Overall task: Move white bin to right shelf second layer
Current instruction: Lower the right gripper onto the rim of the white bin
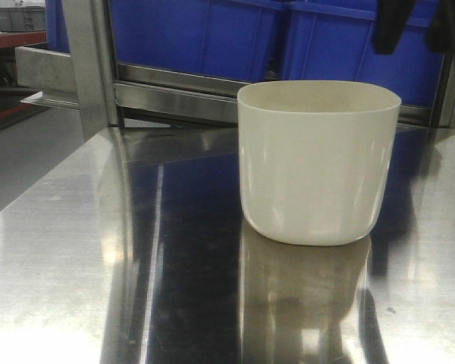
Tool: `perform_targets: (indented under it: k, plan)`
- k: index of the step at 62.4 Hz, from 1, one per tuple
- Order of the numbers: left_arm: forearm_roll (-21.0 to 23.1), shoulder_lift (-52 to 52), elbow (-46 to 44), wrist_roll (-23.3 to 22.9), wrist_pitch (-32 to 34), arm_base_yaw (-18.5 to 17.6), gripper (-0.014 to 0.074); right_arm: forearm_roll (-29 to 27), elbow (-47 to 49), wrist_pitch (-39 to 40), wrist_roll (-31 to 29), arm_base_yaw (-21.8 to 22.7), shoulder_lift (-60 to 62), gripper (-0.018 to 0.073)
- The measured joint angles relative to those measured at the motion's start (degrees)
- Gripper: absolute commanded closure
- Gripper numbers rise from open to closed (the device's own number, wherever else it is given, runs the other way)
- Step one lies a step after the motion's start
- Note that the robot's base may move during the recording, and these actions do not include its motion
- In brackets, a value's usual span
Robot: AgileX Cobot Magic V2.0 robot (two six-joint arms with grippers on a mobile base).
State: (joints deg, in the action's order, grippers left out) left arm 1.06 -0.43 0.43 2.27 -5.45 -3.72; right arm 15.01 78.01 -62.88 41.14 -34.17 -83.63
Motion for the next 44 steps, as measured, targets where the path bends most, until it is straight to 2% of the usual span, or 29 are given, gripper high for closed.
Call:
perform_targets:
  k: [44]
  plan:
    - [0.0, 0.0, 0.0, 0.0, 0.0, 0.0, 0.0512, -0.5, 0.2, 2.7, 0.0, 2.1, -7.0, 0.02]
